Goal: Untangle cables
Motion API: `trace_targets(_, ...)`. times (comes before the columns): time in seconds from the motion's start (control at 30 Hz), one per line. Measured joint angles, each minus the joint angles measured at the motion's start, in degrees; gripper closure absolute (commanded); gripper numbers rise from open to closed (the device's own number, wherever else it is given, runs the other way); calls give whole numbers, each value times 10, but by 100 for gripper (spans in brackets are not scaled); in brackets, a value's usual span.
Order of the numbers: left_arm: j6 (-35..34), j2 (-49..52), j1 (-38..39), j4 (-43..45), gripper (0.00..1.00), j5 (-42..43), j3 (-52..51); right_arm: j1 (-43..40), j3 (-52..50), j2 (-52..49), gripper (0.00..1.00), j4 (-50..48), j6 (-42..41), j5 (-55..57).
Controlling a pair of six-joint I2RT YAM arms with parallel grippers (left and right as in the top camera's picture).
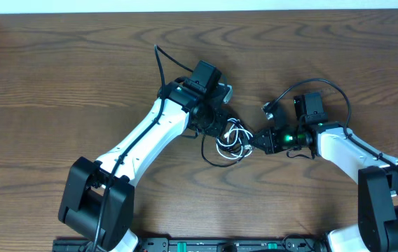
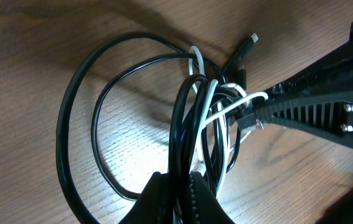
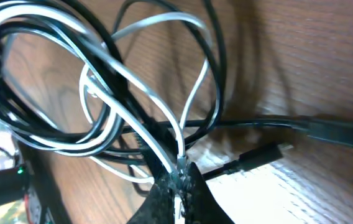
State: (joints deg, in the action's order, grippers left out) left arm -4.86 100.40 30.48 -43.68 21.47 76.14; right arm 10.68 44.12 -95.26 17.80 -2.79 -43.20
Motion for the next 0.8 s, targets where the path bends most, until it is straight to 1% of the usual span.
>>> trace_targets(0.2,0,0,0,-1,92,-19,0,0,0,0,99,25,-14,75)
trace_targets(0.37,0,0,-5,-1,93,-34,0,-1,0,0,99,93,-89,209)
trace_targets(0.63,-8,0,-44,-5,93,-38,0,0,13,10,99,125,-155,304)
trace_targets(0.67,-12,0,-48,-5,93,-38,0,0,16,12,98,137,-174,324)
trace_targets(0.7,-16,0,-53,-5,93,-37,0,0,20,13,85,158,-198,348)
trace_targets(0.77,-22,0,-60,-4,92,-25,0,-2,21,17,71,180,-230,383)
trace_targets(0.8,-24,0,-64,-3,93,-10,0,-3,22,20,60,191,-249,407)
